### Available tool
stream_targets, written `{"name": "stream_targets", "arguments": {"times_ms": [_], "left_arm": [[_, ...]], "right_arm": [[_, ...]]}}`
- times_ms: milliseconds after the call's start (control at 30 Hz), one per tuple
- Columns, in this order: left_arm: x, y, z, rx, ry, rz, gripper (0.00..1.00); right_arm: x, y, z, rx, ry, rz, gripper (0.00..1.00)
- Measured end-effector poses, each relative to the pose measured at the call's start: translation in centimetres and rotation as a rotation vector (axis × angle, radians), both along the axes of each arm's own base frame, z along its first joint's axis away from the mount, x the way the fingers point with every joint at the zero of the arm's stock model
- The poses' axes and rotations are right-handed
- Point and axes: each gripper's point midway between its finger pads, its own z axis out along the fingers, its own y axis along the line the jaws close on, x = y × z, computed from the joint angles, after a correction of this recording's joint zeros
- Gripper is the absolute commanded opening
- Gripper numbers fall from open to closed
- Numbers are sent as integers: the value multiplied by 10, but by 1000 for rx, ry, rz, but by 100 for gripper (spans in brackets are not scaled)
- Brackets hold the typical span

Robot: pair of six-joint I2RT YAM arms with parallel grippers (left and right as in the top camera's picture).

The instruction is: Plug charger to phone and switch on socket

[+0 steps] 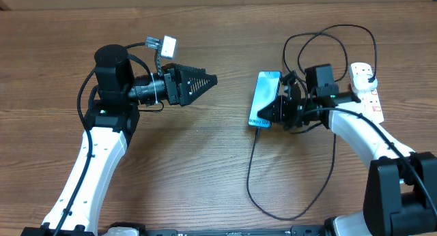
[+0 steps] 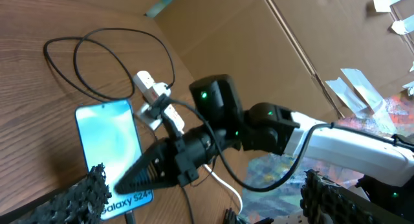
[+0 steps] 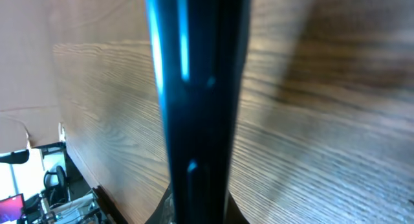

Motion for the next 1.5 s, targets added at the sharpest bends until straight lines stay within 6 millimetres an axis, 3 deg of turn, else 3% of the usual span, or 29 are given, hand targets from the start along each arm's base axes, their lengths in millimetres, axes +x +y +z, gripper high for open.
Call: {"name": "stream_targets", "arguments": {"times_ms": [300,667,1300,1500], "left_arm": [[0,0,0,-1,-1,-2,100],[0,0,0,-1,0,-3,99],[0,0,0,-1,-1,-2,100],[0,0,0,-1,-1,-3,100]], "right_arm": [[-20,-3,-22,-11,56,-1,5],[-18,4,-20,-5,36,12,8],[-47,105,-10,31,-51,195,8],[-57,120,-38,19,14,219,8]]}}
